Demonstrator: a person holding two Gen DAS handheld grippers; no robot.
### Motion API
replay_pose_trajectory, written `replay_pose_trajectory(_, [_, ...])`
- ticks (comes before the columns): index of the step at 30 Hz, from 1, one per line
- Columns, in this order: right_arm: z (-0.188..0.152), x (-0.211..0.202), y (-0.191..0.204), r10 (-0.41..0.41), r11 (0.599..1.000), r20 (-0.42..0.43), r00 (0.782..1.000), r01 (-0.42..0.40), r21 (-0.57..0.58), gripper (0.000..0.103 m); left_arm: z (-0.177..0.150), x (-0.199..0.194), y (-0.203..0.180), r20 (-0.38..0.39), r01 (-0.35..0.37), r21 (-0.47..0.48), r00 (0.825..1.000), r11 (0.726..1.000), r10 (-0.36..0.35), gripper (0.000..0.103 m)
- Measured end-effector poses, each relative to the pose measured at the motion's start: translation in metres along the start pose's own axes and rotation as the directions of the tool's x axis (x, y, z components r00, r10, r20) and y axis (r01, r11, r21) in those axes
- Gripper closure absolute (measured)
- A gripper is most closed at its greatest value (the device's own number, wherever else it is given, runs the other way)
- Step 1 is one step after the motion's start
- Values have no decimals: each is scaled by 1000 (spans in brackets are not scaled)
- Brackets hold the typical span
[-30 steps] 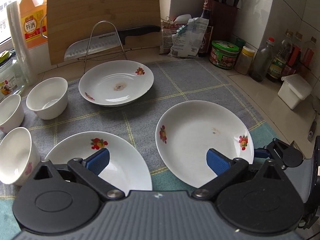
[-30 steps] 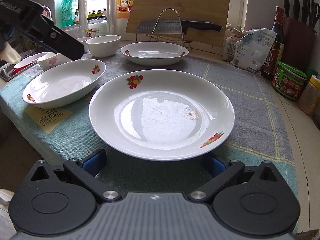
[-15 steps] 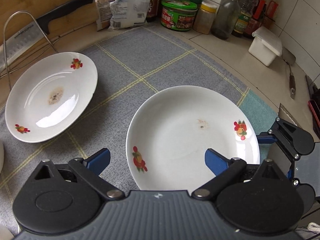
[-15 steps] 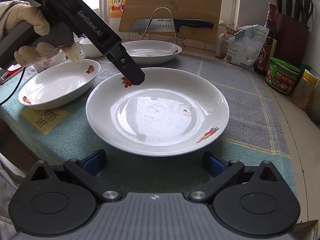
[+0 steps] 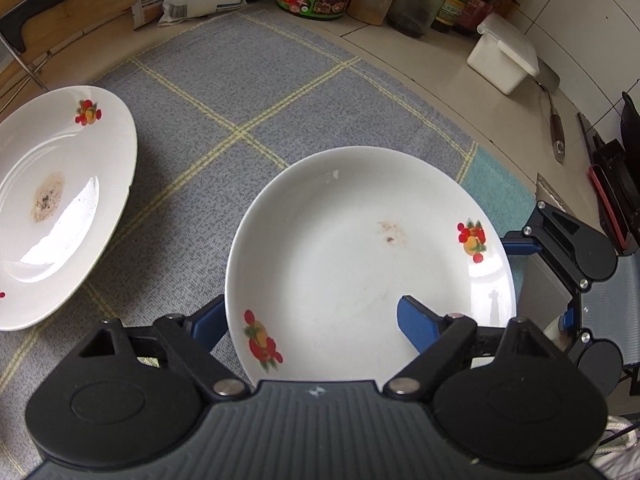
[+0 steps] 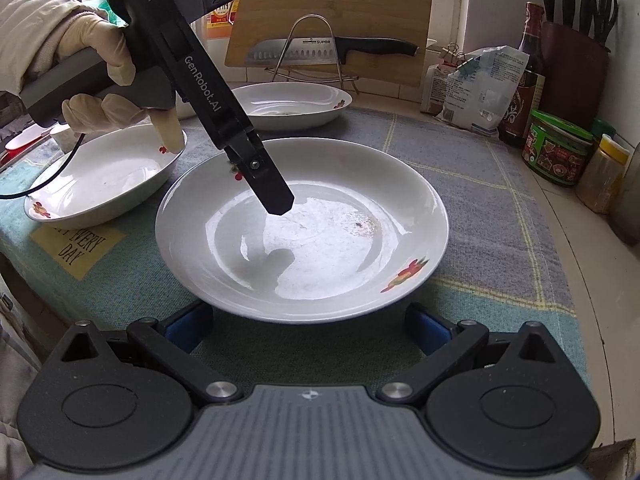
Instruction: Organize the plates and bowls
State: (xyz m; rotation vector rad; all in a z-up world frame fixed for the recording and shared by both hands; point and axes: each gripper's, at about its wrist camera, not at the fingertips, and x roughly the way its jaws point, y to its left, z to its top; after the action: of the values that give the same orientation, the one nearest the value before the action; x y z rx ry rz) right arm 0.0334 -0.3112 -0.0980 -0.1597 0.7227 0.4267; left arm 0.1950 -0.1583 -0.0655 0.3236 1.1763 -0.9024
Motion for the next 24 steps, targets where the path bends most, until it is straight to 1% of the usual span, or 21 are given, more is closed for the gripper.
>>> replay_pose_trajectory(7, [3, 3, -6, 29, 999, -8, 1000, -29, -26, 0, 10, 5, 2, -17, 29, 16, 999, 999, -29, 16])
replay_pose_trajectory(17, [7, 6, -7, 63, 996, -24, 998, -64, -58, 0, 13, 4, 6, -24, 54, 29, 998, 998, -53, 19])
replay_pose_trajectory(24, [10, 9, -6, 76, 995, -37, 996, -78, -69, 0, 15, 5, 5, -33, 59, 43, 998, 997, -58, 19])
